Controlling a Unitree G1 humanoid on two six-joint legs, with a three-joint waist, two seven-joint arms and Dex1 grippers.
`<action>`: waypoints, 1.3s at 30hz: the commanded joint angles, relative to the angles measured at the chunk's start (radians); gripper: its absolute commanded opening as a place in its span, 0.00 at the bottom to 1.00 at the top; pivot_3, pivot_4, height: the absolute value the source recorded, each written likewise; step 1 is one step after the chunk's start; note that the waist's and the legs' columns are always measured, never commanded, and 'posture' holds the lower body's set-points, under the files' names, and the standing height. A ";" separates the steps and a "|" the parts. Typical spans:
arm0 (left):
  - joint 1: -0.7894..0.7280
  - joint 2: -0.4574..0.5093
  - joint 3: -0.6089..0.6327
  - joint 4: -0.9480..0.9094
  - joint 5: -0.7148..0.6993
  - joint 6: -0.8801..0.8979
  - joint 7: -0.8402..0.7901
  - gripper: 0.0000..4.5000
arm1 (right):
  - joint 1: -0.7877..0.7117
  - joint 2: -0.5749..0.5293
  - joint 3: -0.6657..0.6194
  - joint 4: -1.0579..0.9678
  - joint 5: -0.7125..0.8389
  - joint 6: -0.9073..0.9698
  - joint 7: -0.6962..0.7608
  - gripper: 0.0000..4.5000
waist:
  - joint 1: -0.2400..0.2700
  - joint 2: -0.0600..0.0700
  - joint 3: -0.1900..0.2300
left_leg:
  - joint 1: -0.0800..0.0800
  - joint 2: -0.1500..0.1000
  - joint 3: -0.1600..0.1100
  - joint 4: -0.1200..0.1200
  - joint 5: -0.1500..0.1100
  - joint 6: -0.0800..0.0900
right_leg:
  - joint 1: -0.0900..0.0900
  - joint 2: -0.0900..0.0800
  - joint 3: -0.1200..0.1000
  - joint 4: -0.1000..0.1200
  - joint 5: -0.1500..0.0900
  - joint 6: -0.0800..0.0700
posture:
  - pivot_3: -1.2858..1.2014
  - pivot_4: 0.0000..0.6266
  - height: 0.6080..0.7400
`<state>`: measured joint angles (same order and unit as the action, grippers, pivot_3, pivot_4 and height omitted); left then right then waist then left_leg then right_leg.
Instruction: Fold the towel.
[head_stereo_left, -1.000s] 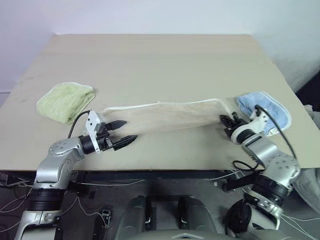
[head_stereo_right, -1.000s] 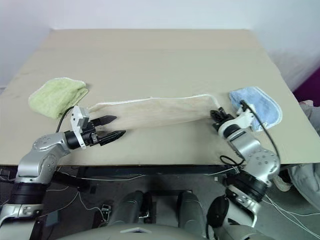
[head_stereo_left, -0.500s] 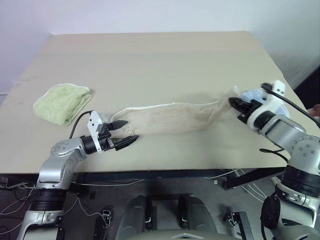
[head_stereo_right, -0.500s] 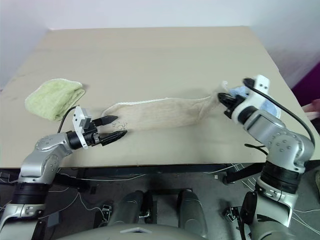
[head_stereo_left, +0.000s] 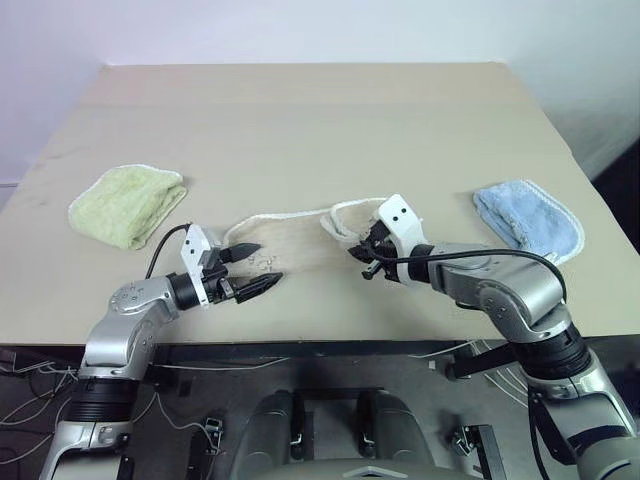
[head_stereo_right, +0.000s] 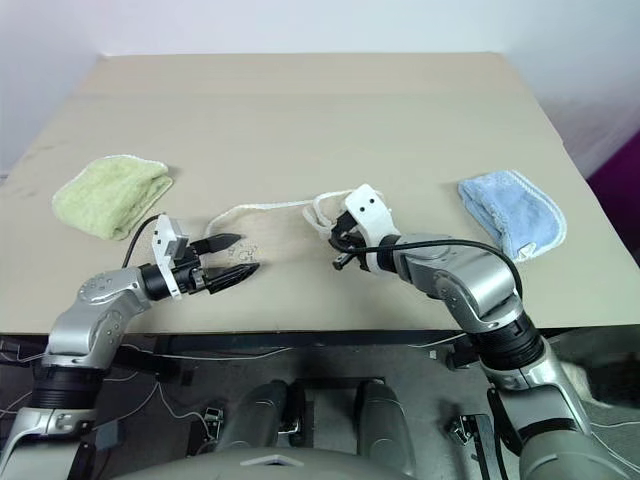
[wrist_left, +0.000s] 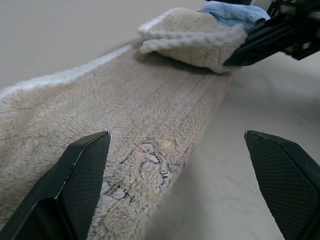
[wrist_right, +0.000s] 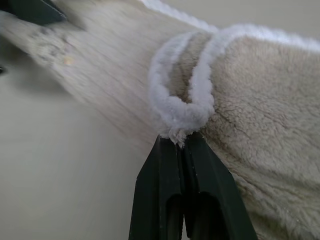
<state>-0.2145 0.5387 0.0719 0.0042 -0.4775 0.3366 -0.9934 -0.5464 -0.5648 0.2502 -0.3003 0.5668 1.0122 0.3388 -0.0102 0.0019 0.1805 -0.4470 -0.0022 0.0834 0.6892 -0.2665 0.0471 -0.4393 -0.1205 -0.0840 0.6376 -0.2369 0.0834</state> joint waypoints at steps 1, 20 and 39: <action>0.006 0.001 0.012 -0.042 -0.009 -0.008 0.007 1.00 | 0.007 0.016 -0.023 -0.002 -0.040 -0.033 0.017 0.00 | -0.001 0.000 0.000 | 0.000 0.000 0.000 0.000 0.000 0.000 | 0.000 0.000 0.000 0.000 0.000 0.000 | 0.52 0.24 0.71; 0.097 -0.082 0.164 -0.149 -0.228 0.215 0.207 1.00 | 0.019 0.047 -0.285 -0.030 0.013 -0.080 0.100 0.59 | -0.003 0.000 0.000 | 0.002 0.000 0.000 -0.004 0.000 -0.002 | 0.001 0.000 0.000 -0.003 0.000 0.000 | 0.52 0.24 0.71; 0.311 -0.235 0.305 -0.376 -0.511 0.513 0.700 1.00 | 0.099 0.198 -0.083 0.454 -0.305 -0.568 0.286 0.18 | -0.003 -0.001 -0.002 | 0.016 0.000 0.000 -0.007 -0.001 -0.004 | 0.014 0.002 -0.001 -0.005 0.001 0.002 | 0.52 0.24 0.71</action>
<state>0.0719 0.3135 0.3703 -0.3578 -0.9632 0.8125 -0.3427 -0.4712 -0.3724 0.1587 0.1613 0.2623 0.4330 0.6028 -0.0136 0.0014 0.1783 -0.4289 -0.0020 0.0829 0.6821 -0.2678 0.0423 -0.4257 -0.1189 -0.0850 0.6314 -0.2364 0.0848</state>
